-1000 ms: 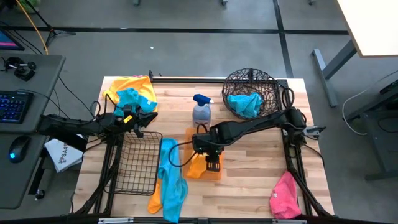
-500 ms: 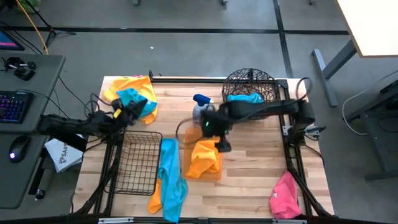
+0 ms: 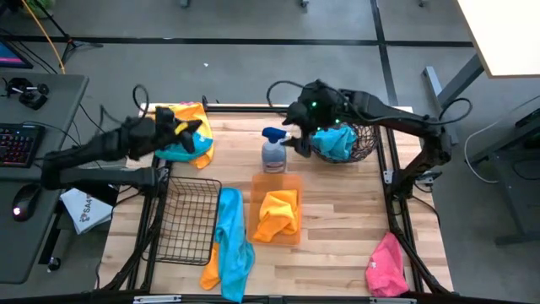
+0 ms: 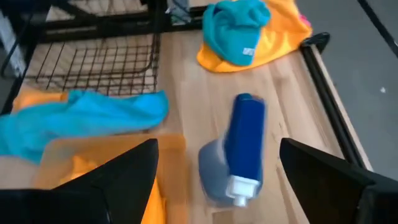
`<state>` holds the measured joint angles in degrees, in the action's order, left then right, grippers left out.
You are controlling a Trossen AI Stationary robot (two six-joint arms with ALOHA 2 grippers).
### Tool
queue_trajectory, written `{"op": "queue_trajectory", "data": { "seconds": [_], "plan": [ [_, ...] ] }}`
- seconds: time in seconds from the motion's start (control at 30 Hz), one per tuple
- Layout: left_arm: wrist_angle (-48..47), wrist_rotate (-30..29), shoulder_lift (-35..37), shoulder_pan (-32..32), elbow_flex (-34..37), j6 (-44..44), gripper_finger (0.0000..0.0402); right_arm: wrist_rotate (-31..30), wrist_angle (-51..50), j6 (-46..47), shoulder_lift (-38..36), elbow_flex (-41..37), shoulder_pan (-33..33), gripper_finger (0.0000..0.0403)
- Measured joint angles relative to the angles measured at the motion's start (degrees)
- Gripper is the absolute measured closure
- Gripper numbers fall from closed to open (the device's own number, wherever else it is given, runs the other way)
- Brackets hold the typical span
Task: Sort microfiber towel by color & place in baskets
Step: Put the top blue towel into the brown woven basket
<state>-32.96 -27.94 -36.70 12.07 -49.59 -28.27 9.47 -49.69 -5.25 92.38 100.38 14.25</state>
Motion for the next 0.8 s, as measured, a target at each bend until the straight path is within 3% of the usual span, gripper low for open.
{"op": "queue_trajectory", "data": {
  "seconds": [0.07,0.23,0.37,0.5,0.6,0.8],
  "plan": [
    [-3.9,0.2,-2.7,2.6,-5.2,1.6,0.0398,-0.7,0.5,2.9,-0.4,0.0,0.3,0.0071],
    [3.6,0.3,-6.0,5.2,-11.1,1.9,0.0398,-4.1,0.7,9.1,-0.7,0.0,0.0,0.0071],
    [12.8,0.3,-7.0,5.4,-11.6,7.0,0.0398,-6.7,1.2,13.3,-0.7,0.0,-0.6,0.0071],
    [16.1,0.4,-7.2,5.6,-11.5,14.7,0.0398,-7.9,1.9,16.5,-1.6,0.0,-1.0,0.0071],
    [18.0,0.4,-7.0,5.5,-11.5,14.9,0.0398,-9.2,2.2,17.2,-3.7,0.0,-1.2,0.0071],
    [17.9,0.4,-6.8,5.5,-11.5,10.4,0.0398,-17.1,2.1,16.3,-8.5,0.1,-1.1,0.0071]
  ]
}}
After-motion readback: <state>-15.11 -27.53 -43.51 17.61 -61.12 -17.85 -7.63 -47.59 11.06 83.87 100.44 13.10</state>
